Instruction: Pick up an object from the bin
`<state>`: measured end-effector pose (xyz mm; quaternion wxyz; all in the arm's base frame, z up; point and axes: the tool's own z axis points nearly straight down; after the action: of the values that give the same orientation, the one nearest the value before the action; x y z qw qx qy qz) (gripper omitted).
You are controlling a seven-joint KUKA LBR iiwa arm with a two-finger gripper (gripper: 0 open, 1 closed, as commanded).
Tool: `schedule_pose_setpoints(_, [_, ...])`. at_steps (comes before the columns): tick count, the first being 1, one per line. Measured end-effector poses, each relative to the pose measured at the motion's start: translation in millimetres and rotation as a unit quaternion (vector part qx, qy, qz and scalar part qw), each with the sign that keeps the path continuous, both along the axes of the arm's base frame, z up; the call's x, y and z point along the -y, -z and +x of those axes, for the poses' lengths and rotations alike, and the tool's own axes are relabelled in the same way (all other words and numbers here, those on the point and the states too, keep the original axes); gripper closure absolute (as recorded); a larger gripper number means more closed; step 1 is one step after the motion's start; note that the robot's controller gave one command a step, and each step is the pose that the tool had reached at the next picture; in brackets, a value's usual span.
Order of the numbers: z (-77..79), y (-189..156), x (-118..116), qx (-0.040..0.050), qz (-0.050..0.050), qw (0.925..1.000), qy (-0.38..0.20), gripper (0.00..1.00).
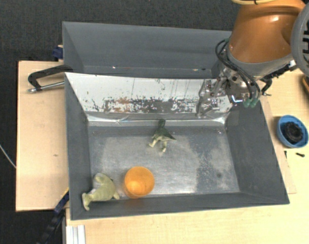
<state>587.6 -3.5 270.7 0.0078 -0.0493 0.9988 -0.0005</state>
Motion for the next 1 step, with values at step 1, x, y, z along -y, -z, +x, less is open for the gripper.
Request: schedule_pose_setpoints(1, [-35.9, 125.5, -61.3, -0.0111, 0.002, 0.9987, 0.050, 1.00])
